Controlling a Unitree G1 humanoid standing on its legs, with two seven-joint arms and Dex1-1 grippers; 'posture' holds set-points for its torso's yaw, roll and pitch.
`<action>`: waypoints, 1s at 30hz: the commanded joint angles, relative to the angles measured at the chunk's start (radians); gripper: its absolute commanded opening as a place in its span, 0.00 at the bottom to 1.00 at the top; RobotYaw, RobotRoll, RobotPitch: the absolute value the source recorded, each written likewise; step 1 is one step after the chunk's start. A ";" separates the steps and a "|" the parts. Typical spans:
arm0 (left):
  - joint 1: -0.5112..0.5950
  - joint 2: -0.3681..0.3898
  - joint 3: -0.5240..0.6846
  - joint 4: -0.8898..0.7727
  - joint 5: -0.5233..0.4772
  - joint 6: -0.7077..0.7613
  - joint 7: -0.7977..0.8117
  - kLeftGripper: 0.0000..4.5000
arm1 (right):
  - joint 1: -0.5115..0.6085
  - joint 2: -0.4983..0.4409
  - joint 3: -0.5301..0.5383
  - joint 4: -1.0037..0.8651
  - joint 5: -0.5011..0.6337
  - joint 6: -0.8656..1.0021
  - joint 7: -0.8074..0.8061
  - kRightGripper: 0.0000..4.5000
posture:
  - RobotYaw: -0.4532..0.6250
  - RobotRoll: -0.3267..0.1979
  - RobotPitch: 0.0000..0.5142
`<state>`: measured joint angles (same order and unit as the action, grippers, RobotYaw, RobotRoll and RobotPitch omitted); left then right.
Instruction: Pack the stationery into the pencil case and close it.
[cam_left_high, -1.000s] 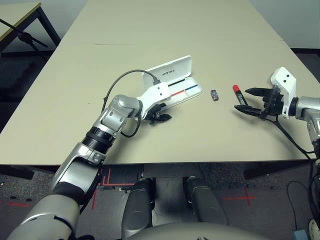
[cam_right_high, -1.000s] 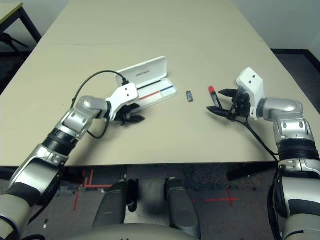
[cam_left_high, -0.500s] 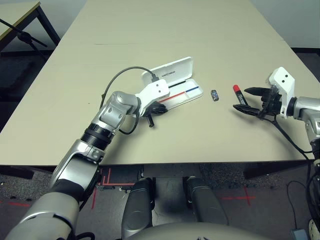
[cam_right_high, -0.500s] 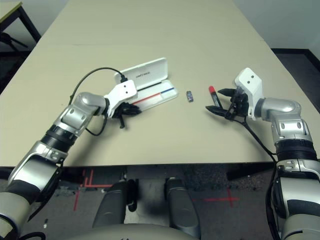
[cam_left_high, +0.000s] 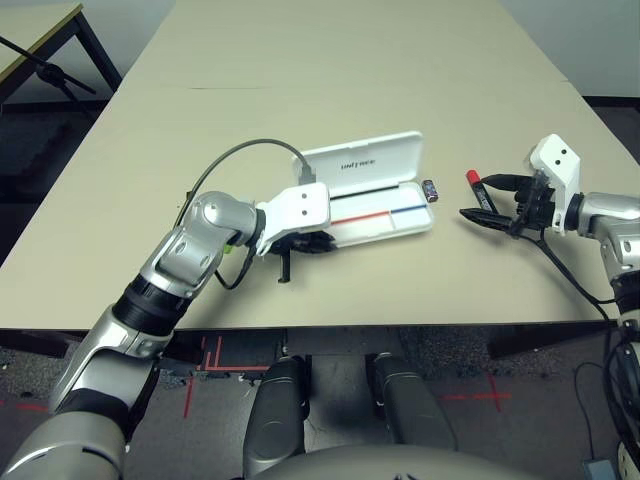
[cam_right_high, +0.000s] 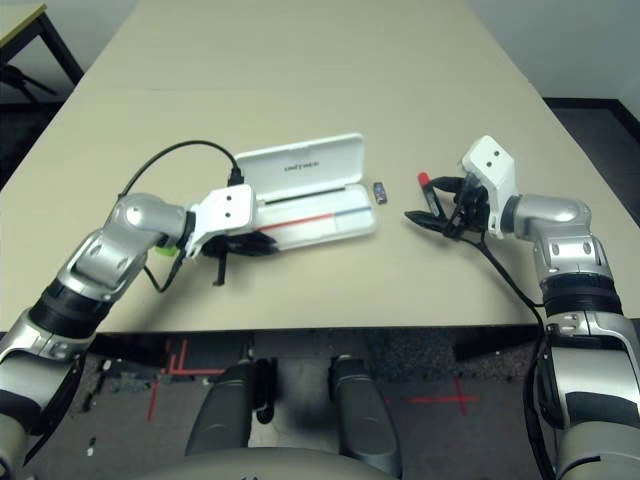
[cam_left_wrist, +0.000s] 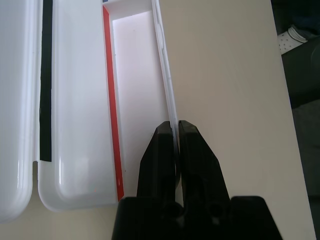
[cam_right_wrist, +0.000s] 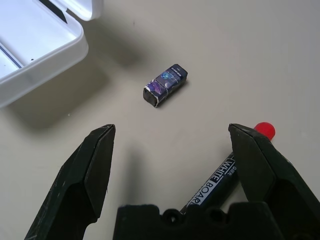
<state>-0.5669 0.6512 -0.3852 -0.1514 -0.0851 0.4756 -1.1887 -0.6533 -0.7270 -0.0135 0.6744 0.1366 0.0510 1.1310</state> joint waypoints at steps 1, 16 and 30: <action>0.028 0.020 -0.022 -0.025 0.013 -0.031 -0.010 0.01 | -0.024 0.008 0.014 0.042 -0.018 -0.025 0.013 1.00 | 0.45 0.62 0.27; 0.085 0.030 -0.055 0.067 0.067 -0.203 -0.019 0.01 | -0.044 0.023 0.016 0.077 -0.035 -0.055 0.026 1.00 | 0.45 0.62 0.26; 0.080 0.027 0.006 0.064 0.042 -0.274 -0.014 0.70 | -0.030 0.024 0.017 0.072 -0.034 -0.056 0.035 1.00 | 0.45 0.62 0.26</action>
<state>-0.4931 0.6723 -0.3960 -0.0650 -0.0262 0.2079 -1.1946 -0.6936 -0.7031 -0.0083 0.7458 0.1101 -0.0007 1.1583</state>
